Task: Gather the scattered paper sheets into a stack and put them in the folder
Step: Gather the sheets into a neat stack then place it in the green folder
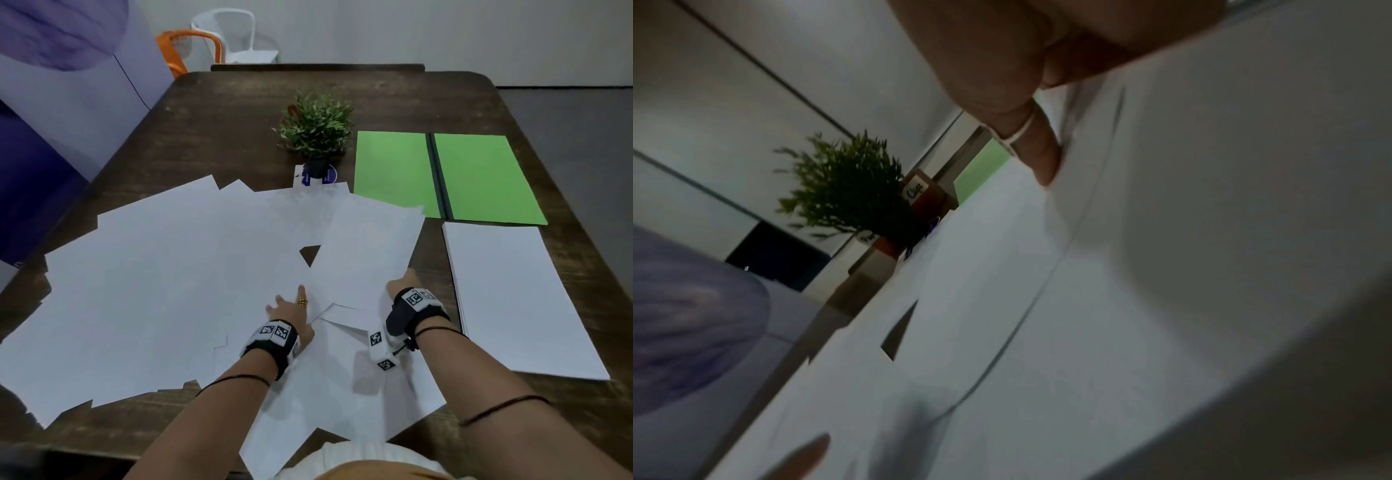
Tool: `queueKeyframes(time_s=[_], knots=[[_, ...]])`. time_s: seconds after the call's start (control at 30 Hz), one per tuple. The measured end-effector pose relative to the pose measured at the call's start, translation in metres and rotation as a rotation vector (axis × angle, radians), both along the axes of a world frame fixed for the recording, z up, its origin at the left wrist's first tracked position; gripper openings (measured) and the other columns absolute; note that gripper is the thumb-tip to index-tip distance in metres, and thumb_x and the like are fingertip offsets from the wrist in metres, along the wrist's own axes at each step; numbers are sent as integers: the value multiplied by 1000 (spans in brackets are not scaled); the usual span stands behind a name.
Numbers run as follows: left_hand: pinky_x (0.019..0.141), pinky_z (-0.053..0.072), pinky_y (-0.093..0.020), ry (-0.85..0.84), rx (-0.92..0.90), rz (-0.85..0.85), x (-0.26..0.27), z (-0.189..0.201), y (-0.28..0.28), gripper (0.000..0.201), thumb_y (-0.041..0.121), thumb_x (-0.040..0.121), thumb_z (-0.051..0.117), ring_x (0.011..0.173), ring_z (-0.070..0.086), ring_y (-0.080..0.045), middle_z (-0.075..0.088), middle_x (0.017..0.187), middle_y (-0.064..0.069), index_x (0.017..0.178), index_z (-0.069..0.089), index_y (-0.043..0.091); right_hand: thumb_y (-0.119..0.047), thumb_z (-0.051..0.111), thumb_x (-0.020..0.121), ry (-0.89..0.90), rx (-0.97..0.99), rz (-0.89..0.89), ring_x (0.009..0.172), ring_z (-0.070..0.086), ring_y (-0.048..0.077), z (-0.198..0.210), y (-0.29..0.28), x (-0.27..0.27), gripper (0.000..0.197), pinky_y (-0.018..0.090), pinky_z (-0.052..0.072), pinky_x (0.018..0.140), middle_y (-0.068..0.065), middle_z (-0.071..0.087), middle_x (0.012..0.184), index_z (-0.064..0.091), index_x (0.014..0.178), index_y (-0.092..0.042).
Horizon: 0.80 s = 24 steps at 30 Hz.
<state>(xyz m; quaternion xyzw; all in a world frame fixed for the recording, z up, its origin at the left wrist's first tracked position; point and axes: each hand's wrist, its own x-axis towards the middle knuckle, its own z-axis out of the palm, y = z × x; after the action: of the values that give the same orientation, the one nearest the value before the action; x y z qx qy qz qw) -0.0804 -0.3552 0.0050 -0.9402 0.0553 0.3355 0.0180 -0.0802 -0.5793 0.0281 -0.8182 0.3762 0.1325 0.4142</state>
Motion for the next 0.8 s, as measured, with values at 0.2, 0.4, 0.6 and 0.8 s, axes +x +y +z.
queueKeyframes(time_s=[0.2,0.4,0.6,0.8], knots=[[112,24,-53,17,5,73,-3,-1,-5,101,29,89,54,138,12,-51,-1,152,-31,141,-32,18,-4,52,89,-148,27,10,111,55,30,-13,-3,-9,43,30,41,88,15,55,127,40,130,-5],[107,34,-48,-46,47,-12,-7,-2,-5,107,15,86,59,132,30,-48,1,155,-23,139,-34,14,0,55,88,-244,51,-32,121,49,30,-16,-3,-21,48,31,37,97,17,51,132,39,133,-1],[105,38,-39,-75,-167,72,2,3,16,82,8,92,49,129,39,-36,31,146,-17,148,-10,8,-1,56,89,-323,39,-72,126,46,29,-19,0,-31,53,32,33,104,16,47,137,35,138,-1],[100,37,-30,-240,-453,189,0,9,41,63,-1,93,35,122,49,-29,50,135,-15,150,14,16,4,56,87,-335,66,66,121,49,28,-23,16,-33,45,32,35,102,15,53,130,43,129,-1]])
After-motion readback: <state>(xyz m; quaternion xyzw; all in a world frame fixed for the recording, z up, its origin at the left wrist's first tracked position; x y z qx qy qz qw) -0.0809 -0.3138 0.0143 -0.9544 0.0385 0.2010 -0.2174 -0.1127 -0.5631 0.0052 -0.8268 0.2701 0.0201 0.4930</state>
